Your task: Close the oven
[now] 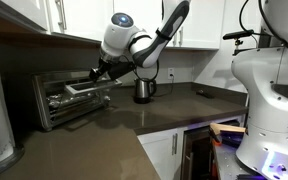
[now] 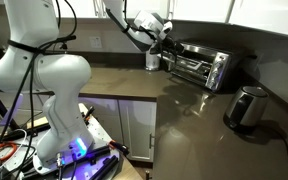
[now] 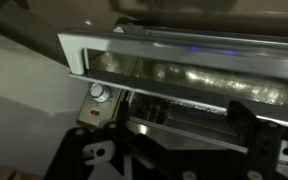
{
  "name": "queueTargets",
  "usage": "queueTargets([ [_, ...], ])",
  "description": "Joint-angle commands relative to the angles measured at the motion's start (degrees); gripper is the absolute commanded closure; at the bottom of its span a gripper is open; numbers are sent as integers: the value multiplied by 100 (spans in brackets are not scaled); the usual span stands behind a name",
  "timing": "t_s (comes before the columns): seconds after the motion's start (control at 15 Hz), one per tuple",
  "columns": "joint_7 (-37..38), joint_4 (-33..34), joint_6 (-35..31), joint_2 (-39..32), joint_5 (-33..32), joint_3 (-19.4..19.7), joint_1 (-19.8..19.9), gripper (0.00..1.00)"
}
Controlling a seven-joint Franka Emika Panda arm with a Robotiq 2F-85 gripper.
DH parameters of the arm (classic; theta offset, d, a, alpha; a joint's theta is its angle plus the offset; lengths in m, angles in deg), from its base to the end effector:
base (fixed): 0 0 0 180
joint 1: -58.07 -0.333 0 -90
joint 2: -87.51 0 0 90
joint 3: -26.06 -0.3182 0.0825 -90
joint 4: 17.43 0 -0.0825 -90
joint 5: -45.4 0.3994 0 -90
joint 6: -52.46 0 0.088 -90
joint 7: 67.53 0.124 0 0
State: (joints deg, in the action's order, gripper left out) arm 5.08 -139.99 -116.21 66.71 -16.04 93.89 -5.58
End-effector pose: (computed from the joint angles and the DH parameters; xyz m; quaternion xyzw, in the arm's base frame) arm 0.6103 0.0338 0.3502 0.8946 -0.0830 0.3888 0.2040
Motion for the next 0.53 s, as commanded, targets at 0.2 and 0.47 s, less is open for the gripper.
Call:
queueTargets([
  [0.2,254,-266,398,262,-145,441,-794,0],
  [0.47,327,-478,647,476,-92,644,-1280,0],
])
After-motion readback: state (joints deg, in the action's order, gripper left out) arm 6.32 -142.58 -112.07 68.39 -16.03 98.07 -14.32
